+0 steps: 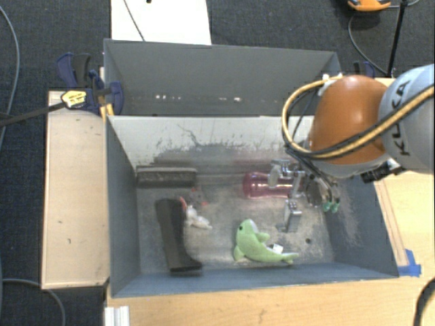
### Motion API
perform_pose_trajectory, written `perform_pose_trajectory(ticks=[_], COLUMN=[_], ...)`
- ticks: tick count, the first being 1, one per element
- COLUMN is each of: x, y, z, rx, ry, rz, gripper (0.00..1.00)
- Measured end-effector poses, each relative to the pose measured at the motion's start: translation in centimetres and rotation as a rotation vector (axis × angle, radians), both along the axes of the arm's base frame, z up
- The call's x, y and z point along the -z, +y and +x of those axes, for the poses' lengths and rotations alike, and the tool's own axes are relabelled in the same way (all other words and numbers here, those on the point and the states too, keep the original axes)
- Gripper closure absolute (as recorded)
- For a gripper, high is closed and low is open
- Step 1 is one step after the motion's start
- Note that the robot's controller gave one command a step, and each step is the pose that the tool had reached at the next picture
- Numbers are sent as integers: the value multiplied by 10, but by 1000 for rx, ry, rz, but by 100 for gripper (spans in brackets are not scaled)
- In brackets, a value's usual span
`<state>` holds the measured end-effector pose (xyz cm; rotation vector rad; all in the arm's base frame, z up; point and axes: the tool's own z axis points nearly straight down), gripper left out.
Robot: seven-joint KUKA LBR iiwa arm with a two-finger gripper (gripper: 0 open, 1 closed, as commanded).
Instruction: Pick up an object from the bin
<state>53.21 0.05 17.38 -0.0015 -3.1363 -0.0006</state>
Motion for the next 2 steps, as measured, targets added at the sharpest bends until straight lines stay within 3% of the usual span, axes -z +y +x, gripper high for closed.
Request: perform_pose_trajectory(ticks=[1,2], x=[-4,52], y=[0,11], z=[2,-20], rx=[0,61], ry=[-8,-11], rz=[0,1], gripper=[0,0])
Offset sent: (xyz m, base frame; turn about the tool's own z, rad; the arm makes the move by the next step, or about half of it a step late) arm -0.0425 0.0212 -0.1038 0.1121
